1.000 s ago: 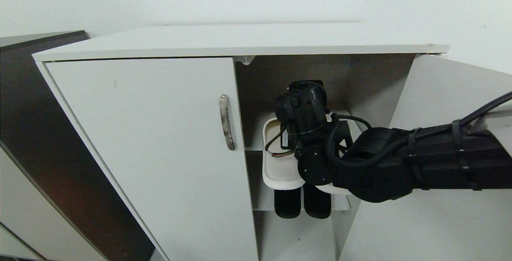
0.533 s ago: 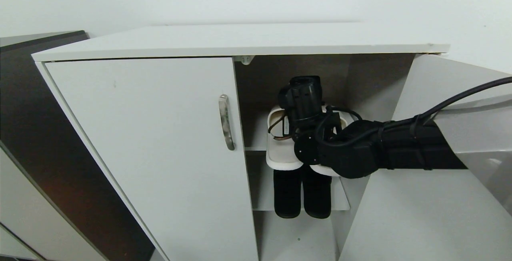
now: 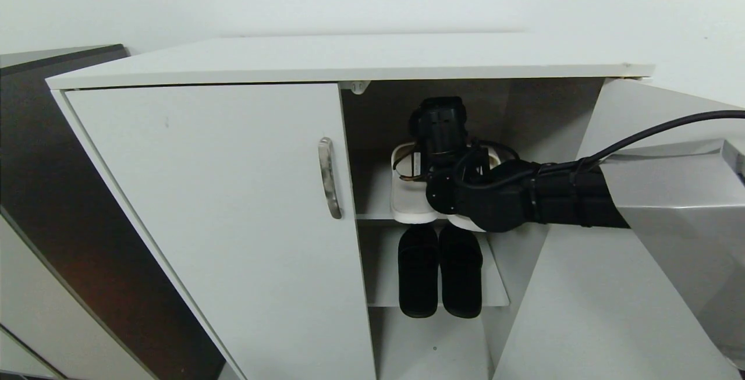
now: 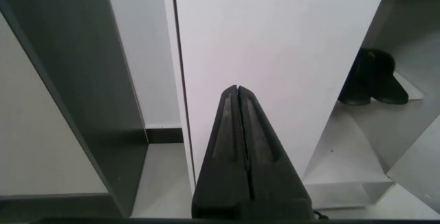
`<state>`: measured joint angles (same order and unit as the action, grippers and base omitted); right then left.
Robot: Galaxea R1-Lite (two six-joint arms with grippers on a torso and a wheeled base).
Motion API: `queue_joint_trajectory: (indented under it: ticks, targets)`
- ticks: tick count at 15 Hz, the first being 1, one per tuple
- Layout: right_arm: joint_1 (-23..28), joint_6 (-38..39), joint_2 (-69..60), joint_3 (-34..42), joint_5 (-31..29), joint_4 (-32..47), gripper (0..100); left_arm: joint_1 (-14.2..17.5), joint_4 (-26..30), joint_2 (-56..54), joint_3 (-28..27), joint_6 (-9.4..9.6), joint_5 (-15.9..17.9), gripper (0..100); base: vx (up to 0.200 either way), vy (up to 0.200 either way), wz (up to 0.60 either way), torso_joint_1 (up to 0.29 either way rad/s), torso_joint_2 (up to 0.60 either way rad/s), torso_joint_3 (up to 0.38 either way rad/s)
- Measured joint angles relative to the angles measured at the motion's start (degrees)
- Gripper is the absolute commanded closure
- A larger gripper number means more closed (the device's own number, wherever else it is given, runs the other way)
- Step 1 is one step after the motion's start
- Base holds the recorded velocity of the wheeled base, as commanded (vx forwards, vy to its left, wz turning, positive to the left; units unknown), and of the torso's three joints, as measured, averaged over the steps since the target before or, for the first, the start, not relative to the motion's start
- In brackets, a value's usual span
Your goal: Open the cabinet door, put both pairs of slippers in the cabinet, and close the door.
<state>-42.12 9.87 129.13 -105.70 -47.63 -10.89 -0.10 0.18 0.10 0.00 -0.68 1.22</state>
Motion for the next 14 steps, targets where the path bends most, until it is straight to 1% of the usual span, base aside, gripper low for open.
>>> queue_joint_trajectory:
  ticks: [4, 10, 11, 14]
  targets:
    - [0.7, 0.0, 1.5, -2.9, 0.1, 1.3, 100, 0.0, 0.0, 0.0, 0.0, 0.02, 0.0, 100, 0.000, 0.000, 0.00, 0.000, 0.00, 0.000]
    - [0.8, 0.3, 2.3, -3.1, 0.1, 1.3, 100, 0.0, 0.0, 0.0, 0.0, 0.00, 0.0, 100, 0.000, 0.000, 0.00, 0.000, 0.00, 0.000]
    - [0.7, 0.3, 2.3, -3.1, 0.1, 1.3, 0, 0.0, 0.0, 0.0, 0.0, 0.02, 0.0, 100, 0.000, 0.000, 0.00, 0.000, 0.00, 0.000]
    - [0.6, 0.5, 2.3, -2.8, 0.1, 1.3, 0, 0.0, 0.0, 0.0, 0.0, 0.00, 0.0, 100, 0.000, 0.000, 0.00, 0.000, 0.00, 0.000]
